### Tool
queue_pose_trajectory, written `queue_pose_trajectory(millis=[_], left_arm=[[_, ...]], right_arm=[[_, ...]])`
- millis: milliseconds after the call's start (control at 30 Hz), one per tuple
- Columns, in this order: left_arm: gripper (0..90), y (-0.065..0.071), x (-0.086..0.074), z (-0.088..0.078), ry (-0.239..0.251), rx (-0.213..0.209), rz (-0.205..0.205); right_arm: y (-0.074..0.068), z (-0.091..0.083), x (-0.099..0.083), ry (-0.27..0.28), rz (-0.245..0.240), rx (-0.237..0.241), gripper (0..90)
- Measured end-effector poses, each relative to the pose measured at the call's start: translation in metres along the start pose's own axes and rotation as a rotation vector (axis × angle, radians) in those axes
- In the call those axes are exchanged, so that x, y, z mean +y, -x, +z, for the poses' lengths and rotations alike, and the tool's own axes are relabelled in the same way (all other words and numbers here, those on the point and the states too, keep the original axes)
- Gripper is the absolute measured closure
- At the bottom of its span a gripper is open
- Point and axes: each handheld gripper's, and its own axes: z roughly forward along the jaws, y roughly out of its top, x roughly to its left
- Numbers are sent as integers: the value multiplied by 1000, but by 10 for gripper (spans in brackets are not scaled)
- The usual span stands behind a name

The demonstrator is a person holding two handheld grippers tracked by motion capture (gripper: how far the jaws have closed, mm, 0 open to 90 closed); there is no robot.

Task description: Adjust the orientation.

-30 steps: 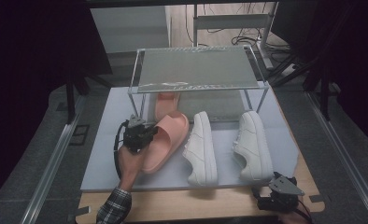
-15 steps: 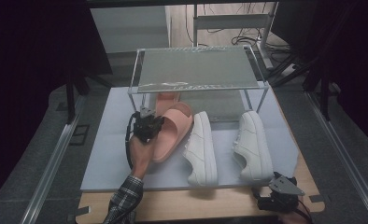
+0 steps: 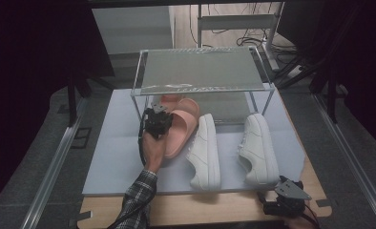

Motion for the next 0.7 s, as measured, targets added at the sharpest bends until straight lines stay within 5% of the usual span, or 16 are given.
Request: queue_pose_trajectory(millis=[700], left_arm=[[818, 23, 7, 44, -58, 25, -26]], right_arm=[[0, 0, 0, -1, 2, 4, 0]])
